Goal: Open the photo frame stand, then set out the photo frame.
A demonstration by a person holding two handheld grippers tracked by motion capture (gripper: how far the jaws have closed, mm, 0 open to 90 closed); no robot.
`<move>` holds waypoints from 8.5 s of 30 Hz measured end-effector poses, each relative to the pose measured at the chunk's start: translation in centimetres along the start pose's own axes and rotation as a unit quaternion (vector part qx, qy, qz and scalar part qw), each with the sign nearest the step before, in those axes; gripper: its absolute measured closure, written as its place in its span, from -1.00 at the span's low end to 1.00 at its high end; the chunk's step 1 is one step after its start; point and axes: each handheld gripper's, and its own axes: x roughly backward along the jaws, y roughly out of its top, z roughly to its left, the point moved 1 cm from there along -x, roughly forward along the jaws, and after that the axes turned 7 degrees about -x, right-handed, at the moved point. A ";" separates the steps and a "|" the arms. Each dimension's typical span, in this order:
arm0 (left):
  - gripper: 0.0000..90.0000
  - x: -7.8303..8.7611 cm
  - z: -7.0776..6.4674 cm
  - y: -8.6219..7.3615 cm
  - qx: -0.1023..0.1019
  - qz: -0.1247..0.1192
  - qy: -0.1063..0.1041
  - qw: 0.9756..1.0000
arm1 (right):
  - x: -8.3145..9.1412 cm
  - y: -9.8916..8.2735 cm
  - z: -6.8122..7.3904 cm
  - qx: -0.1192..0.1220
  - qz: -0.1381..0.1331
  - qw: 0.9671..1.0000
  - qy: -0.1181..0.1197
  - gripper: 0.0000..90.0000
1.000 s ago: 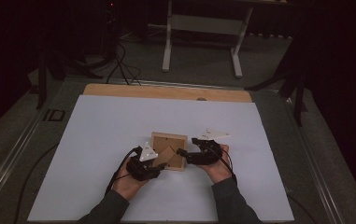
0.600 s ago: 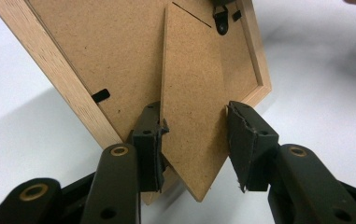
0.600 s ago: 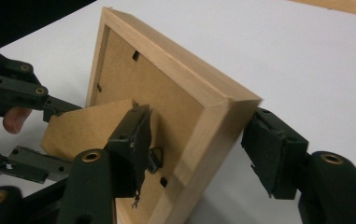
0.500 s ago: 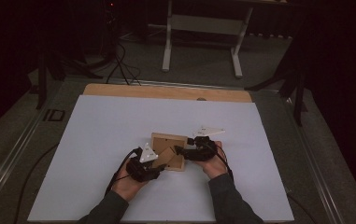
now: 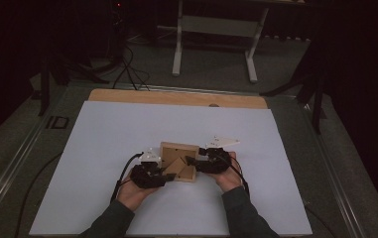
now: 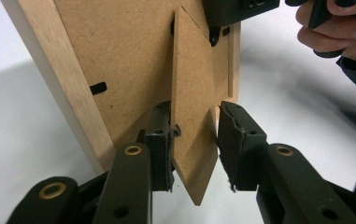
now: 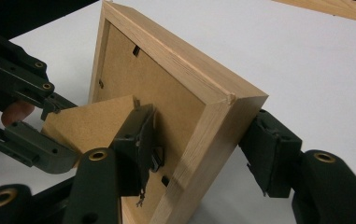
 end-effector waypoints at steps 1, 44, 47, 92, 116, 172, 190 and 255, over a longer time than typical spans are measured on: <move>0.49 0.0 0.0 0.0 -0.002 0.003 0.002 1.000 | 0.0 0.0 0.0 0.001 -0.001 1.000 0.000 0.01; 0.52 -0.9 1.1 -0.6 -0.048 0.015 0.096 0.994 | 0.6 0.6 2.3 0.047 -0.047 0.998 -0.018 0.20; 0.51 -0.9 1.1 -0.6 -0.049 0.016 0.098 0.994 | 0.6 0.6 2.3 0.051 -0.047 0.997 -0.020 0.20; 0.28 0.8 0.9 -0.5 -0.028 -0.006 0.048 0.998 | 1.0 0.2 3.4 0.091 -0.002 0.995 0.029 -0.15; 0.28 1.7 1.1 -0.5 -0.027 -0.012 0.055 0.998 | 1.7 0.6 3.8 0.099 -0.004 0.994 0.039 -0.34; 0.27 3.1 0.3 -0.9 -0.040 -0.028 0.082 0.995 | 3.3 0.7 1.2 0.048 -0.052 0.997 -0.026 0.29; 0.71 3.3 -0.1 -0.6 -0.060 -0.027 0.125 0.990 | 0.0 -0.8 1.3 0.040 -0.014 0.998 -0.043 0.91; 0.99 2.5 -1.4 0.7 -0.072 -0.025 0.130 0.989 | -0.2 -1.4 3.6 0.078 -0.001 0.997 -0.011 0.99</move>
